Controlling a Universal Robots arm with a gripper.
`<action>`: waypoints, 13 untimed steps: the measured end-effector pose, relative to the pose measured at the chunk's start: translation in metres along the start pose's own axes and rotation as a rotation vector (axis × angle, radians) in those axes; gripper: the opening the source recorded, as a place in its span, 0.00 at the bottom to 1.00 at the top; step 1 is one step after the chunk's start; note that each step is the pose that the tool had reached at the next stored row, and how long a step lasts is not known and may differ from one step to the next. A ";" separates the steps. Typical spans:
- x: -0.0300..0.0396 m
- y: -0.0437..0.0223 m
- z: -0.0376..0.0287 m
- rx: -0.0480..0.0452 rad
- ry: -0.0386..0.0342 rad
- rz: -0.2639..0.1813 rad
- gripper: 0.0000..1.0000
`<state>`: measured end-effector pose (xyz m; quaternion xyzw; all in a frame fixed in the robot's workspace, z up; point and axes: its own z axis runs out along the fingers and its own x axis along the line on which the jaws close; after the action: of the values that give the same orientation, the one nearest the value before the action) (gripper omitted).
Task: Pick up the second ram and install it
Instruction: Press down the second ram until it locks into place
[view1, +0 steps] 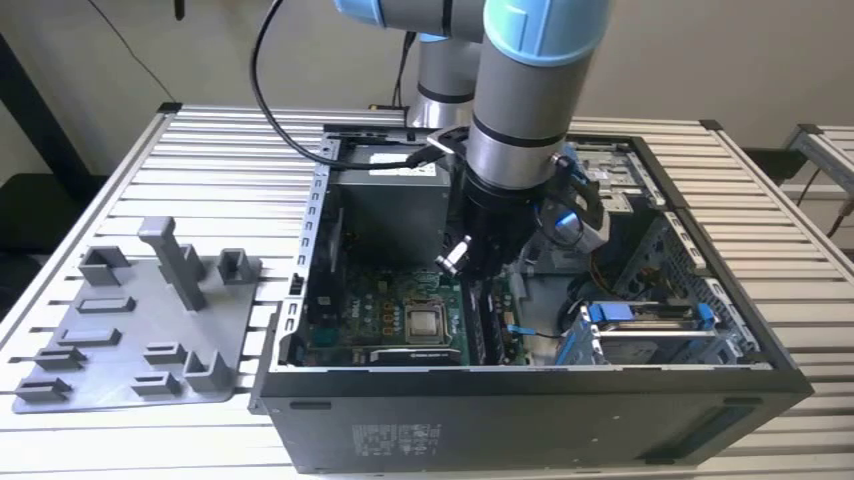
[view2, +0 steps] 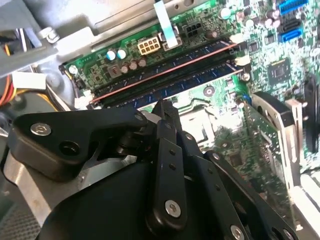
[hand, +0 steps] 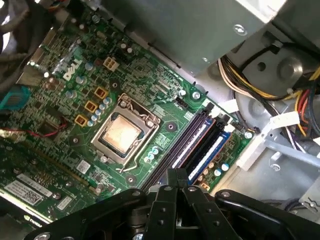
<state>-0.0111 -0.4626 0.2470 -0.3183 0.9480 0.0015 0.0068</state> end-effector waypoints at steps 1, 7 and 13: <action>0.0000 0.0000 0.0001 -0.0003 0.0000 -0.018 0.11; 0.0000 0.0000 0.0002 -0.0018 -0.0003 -0.128 0.11; 0.0000 0.0000 0.0003 -0.0036 -0.0006 -0.236 0.11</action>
<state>-0.0110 -0.4626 0.2468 -0.4279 0.9038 0.0025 0.0066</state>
